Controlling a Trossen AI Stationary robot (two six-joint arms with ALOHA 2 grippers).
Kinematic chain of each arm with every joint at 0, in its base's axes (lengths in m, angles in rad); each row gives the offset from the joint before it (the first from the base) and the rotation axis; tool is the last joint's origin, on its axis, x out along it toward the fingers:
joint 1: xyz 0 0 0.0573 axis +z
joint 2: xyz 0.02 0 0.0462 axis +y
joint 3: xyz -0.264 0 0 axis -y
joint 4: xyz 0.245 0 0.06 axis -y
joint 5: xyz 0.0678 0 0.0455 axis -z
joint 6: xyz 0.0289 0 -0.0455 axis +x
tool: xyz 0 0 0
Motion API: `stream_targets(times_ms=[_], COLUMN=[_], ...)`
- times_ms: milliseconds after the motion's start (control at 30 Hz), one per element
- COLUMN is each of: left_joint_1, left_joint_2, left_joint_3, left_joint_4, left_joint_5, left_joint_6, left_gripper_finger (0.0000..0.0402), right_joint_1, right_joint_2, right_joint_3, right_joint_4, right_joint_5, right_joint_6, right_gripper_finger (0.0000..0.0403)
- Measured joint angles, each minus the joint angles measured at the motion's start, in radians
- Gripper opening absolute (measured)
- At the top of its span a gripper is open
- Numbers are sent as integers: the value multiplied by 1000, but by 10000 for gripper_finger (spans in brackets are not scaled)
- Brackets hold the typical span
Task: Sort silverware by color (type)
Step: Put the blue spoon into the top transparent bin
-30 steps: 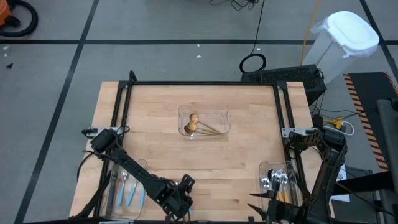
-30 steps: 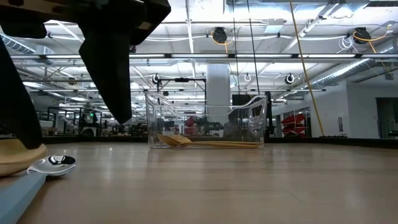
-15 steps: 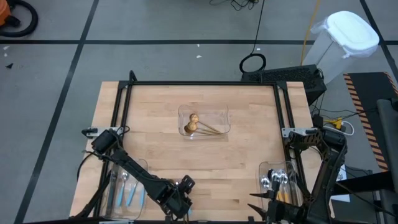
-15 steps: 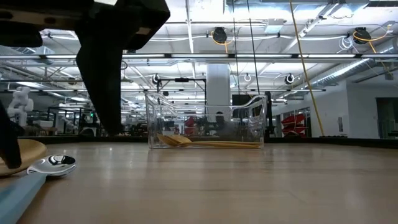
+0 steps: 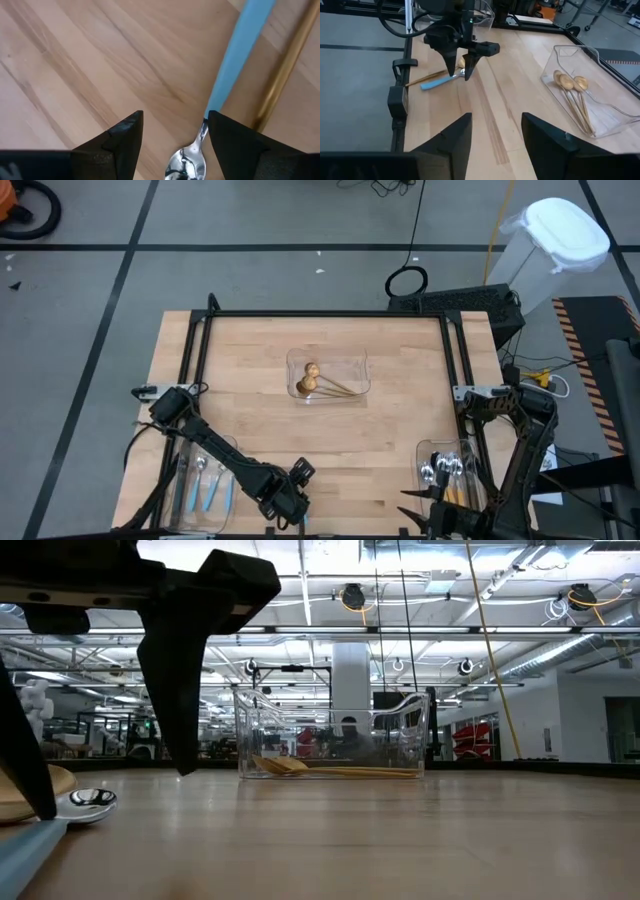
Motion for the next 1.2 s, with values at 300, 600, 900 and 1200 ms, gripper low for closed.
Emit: stream_targets(times_ms=[300, 600, 900, 1200], left_joint_1=[7, -2, -5, -8], left_joint_2=[11, 7, 39, 70], left_joint_3=[5, 90, 88, 91], left_joint_4=[-12, -101, -124, -128], left_joint_5=[5, -2, 34, 30], left_joint_6=[9, 14, 9, 19], left_gripper_finger=[222, 223, 223, 204], right_joint_1=[0, 0, 0, 0], right_joint_2=[0, 0, 0, 0], right_joint_3=[0, 0, 0, -1], right_joint_4=[2, 1, 2, 2], right_joint_5=[-2, -2, -3, -3], right_joint_6=[-4, -8, -8, -8], right_gripper_finger=[165, 165, 165, 165])
